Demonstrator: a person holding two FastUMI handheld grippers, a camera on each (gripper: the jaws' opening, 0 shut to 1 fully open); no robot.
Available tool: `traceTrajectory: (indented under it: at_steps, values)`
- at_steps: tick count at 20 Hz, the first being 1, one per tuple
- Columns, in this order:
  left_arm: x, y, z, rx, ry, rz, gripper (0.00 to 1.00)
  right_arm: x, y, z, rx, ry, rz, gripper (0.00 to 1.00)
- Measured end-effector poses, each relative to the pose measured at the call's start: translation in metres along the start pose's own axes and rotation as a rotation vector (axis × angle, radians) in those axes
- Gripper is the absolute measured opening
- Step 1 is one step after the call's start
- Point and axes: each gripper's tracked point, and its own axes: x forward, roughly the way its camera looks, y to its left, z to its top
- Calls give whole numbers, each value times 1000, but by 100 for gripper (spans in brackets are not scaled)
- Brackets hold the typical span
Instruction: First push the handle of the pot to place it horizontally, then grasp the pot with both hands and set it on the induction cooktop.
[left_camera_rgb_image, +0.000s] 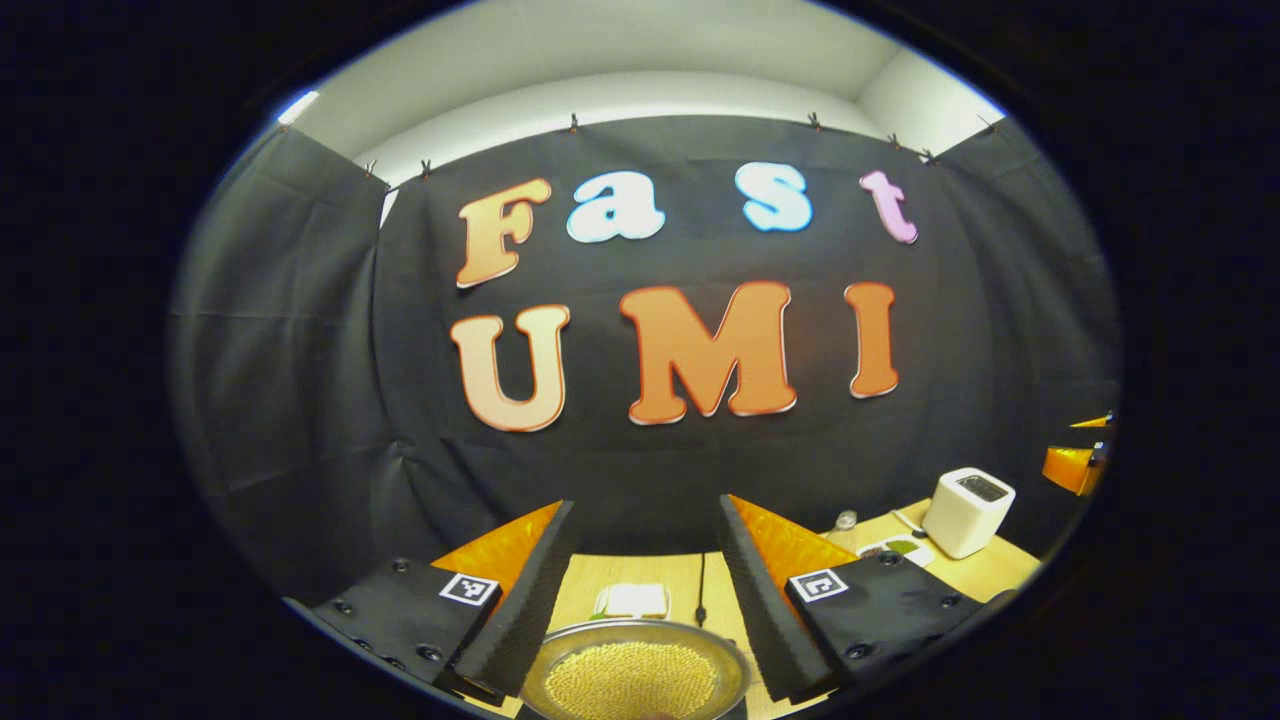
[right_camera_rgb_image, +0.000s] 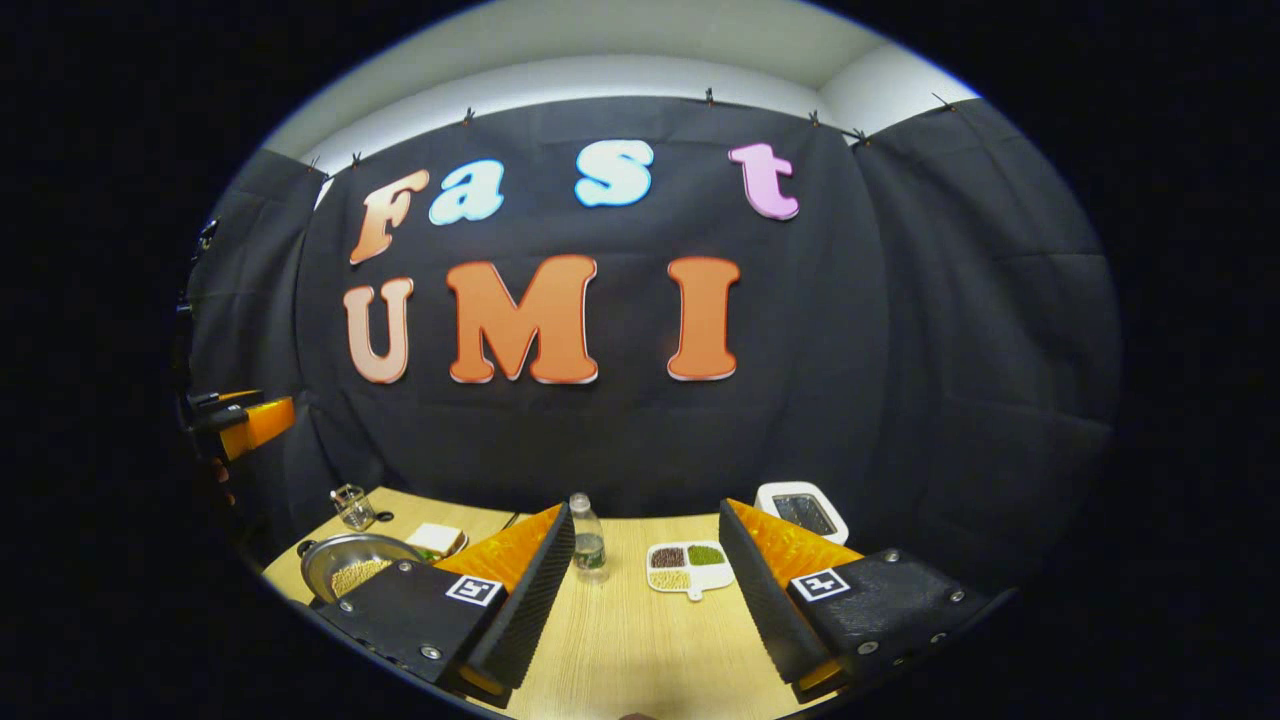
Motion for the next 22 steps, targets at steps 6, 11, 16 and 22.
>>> traceTrajectory:
  at_steps: [6,11,16,22]
  values:
    - [-31,-12,64,-47,-122,11,90,-35,3,73,-37,-201,30,92]
    - [-57,2,107,-105,-194,49,89,-60,14,105,-41,-290,69,93]
    - [-80,25,144,-155,-246,82,92,-74,25,123,-33,-327,110,93]
    - [-102,35,173,-88,-322,117,98,-85,24,145,-11,-368,163,94]
